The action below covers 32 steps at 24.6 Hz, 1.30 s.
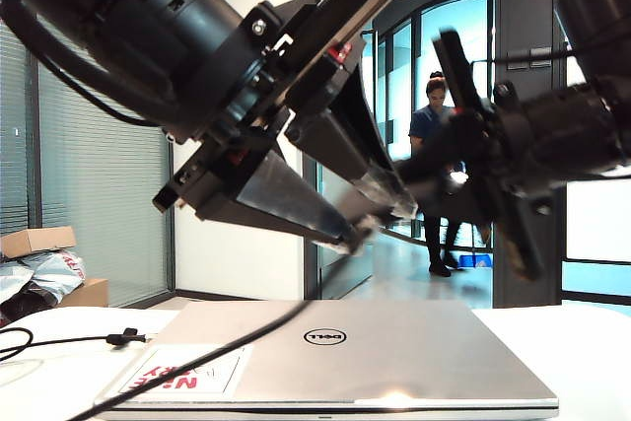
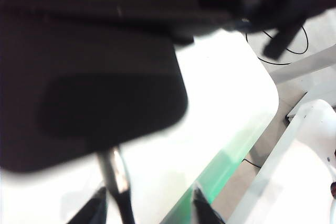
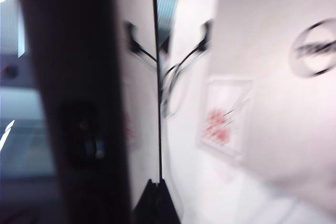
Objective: Pick up the charging cable and the phone, plug the charging cable into the charging port on the phone, and finally place them back on the table.
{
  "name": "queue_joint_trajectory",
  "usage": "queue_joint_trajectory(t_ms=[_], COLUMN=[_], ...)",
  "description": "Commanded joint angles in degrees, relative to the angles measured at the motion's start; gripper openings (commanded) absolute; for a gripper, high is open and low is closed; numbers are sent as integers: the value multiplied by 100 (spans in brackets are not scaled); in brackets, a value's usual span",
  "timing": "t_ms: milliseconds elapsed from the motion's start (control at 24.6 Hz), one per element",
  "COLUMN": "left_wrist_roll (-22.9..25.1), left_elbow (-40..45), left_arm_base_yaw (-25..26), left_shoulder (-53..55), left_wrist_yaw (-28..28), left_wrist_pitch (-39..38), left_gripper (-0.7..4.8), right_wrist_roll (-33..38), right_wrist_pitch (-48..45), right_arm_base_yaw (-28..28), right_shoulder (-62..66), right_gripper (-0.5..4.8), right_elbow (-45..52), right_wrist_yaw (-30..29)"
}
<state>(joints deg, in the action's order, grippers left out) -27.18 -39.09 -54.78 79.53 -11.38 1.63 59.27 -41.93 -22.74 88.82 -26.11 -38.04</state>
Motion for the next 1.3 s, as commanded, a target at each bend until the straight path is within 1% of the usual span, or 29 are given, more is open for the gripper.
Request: queue_joint_trajectory(t_ms=[41, 81, 122, 163, 203, 244, 285, 325, 366, 447, 488, 529, 569, 610, 651, 691, 732, 854, 1179, 1301], left_wrist_roll=[450, 505, 627, 723, 796, 879, 1088, 1246, 1508, 1790, 2024, 2114, 2271, 2332, 2415, 2433, 2441, 2441, 2527, 2527], left_elbow=[-319, -385, -535, -667, -756, -824, -973, -1043, -1132, -1161, -1163, -1163, -1163, -1163, -1163, -1163, -1163, -1163, -1163, -1163], left_arm_base_yaw=[9, 11, 24, 55, 74, 101, 181, 258, 413, 640, 946, 1097, 1416, 1615, 1895, 2057, 2323, 2616, 2712, 2715], left_shoulder=[-192, -236, -348, -459, -529, -584, -682, -737, -796, -852, -868, -868, -868, -868, -872, -872, -872, -872, -874, -874], left_wrist_yaw=[-9, 0, 9, 15, 20, 20, 22, 28, 50, 68, 70, 70, 70, 68, 70, 68, 68, 68, 68, 68], left_wrist_pitch=[-404, -487, -638, -754, -848, -918, -1091, -1191, -1355, -1493, -1613, -1676, -1775, -1788, -1781, -1775, -1773, -1777, -1757, -1764], left_gripper=[186, 183, 173, 105, 31, -13, -6, -6, -6, -6, -6, -6, -6, -6, -6, -6, -6, -6, -6, -6], right_wrist_roll=[-632, -748, -1001, -1281, -1469, -1606, -1982, -2192, -2695, -3202, -3700, -3998, -4389, -4577, -4909, -5056, -5226, -5337, -5368, -5375], right_wrist_pitch=[658, 861, 1285, 1816, 2157, 2474, 3252, 3609, 4389, 5134, 5799, 6199, 6769, 7029, 7490, 7694, 7912, 8017, 8155, 8161], right_arm_base_yaw=[367, 457, 671, 892, 1016, 1104, 1296, 1375, 1537, 1674, 1779, 1840, 1921, 1974, 2068, 2111, 2127, 2144, 2155, 2146], right_shoulder=[-46, -46, -48, -50, -50, -50, -50, -50, -50, -48, -42, -42, 7, 44, 190, 289, 459, 809, 1891, 2135], right_gripper=[-6, -6, -6, -6, -6, -6, -6, -6, -6, -6, -6, -6, -6, -6, -6, -6, -6, -6, -6, -6], right_elbow=[-190, -243, -369, -553, -680, -791, -1086, -1222, -1552, -1895, -2214, -2402, -2693, -2826, -3091, -3211, -3362, -3515, -3792, -3814], right_wrist_yaw=[98, 98, 37, -44, -103, -151, -216, -210, -149, 26, 256, 426, 625, 673, 723, 782, 977, 1333, 1447, 1676])
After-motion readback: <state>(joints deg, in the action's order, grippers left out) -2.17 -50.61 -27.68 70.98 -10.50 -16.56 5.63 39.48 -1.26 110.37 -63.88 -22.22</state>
